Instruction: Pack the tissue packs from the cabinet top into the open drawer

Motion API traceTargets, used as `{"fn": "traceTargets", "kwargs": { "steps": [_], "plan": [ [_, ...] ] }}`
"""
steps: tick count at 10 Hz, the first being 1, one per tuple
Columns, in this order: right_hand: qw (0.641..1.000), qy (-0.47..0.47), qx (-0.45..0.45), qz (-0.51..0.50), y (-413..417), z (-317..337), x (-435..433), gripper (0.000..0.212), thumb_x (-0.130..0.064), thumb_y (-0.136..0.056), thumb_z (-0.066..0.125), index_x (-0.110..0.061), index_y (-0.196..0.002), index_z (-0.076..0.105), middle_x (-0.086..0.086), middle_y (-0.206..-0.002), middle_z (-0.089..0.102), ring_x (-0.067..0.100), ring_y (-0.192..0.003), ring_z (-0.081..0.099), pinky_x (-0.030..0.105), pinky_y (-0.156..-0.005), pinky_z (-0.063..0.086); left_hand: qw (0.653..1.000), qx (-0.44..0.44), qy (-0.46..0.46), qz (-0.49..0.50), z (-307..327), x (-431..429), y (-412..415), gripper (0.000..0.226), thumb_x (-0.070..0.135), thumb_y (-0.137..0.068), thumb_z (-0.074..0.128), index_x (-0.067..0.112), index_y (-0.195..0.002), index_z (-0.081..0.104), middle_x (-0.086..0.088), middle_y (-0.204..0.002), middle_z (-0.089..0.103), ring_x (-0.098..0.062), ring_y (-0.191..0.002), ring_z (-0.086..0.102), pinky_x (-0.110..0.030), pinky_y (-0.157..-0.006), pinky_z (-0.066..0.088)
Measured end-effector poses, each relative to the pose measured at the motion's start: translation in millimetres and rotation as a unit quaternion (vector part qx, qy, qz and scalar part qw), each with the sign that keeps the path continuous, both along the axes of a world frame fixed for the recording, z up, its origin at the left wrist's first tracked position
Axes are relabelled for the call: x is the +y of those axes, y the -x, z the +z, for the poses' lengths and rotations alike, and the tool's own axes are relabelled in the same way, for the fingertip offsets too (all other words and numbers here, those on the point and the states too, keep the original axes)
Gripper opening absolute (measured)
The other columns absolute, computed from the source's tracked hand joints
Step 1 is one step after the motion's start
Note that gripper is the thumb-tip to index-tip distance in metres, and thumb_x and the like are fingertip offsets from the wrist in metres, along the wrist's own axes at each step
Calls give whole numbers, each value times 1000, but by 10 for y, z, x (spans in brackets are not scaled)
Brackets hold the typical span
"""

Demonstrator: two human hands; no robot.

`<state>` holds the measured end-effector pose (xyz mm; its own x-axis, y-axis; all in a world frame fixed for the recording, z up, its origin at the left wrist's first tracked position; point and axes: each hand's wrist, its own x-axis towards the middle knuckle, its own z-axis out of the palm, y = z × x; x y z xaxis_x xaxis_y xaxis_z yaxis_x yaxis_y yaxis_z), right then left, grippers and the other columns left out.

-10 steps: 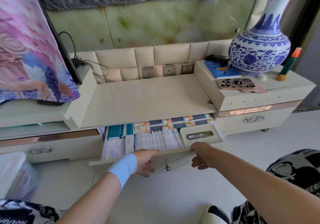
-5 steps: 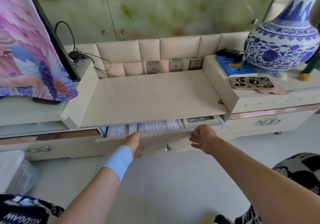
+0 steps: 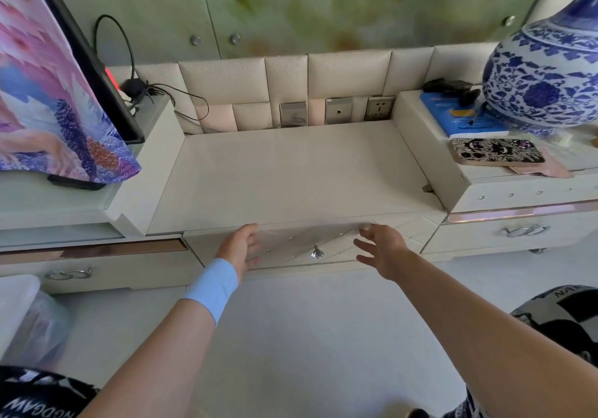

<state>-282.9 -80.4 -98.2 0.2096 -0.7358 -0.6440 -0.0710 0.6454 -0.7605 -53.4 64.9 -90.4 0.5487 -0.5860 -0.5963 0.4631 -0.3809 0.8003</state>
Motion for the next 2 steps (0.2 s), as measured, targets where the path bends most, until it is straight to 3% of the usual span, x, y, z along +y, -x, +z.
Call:
{"fn": "traceTargets", "kwargs": {
  "steps": [1, 2],
  "plan": [
    [999, 1, 18, 37, -50, 107, 32, 20, -9, -97, 42, -9, -108, 59, 4, -109, 54, 32, -104, 66, 45, -80, 53, 999, -15, -24, -33, 89, -13, 70, 23, 32, -97, 52, 23, -118, 52, 0, -126, 53, -25, -113, 58, -36, -80, 48],
    [999, 15, 23, 18, -125, 271, 0, 13, -8, -95, 44, -9, -94, 56, 10, -108, 58, 30, -85, 68, 41, -73, 54, 990, -124, 18, -58, 287, -97, 99, 3, 28, -92, 56, 25, -92, 58, 3, -103, 61, -21, -95, 61, -33, -78, 45]
  ]
}}
